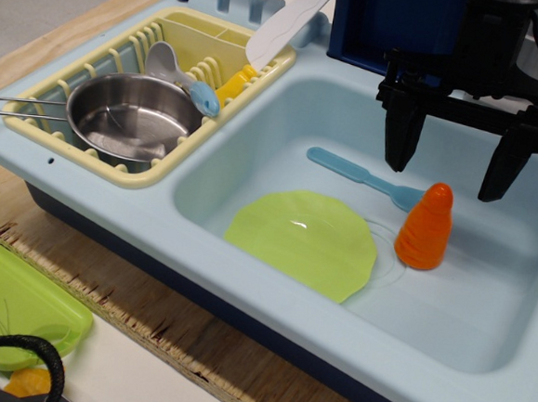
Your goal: Put carrot on plate
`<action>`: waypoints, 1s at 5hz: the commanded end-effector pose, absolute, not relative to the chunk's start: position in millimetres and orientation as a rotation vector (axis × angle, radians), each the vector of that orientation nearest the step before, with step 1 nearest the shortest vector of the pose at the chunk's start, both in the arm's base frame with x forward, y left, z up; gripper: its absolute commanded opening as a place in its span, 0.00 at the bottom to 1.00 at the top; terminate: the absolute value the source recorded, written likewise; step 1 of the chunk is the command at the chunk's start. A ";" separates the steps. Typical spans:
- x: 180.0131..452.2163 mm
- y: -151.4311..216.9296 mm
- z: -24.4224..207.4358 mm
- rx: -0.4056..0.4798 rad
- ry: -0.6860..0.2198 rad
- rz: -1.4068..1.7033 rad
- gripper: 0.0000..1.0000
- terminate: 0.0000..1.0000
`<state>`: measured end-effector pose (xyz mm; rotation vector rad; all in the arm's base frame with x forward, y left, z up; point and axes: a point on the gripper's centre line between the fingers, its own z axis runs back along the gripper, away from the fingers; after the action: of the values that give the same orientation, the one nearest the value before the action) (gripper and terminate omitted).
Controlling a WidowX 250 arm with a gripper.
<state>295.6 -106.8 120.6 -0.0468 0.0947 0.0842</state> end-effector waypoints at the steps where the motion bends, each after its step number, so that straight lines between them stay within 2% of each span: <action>1: 295.6 -106.8 120.6 -0.047 0.095 0.084 1.00 0.00; 5: 284.6 -112.7 114.4 -0.057 0.135 0.081 1.00 0.00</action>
<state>283.1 -111.7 103.1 -0.0466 0.1687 0.0841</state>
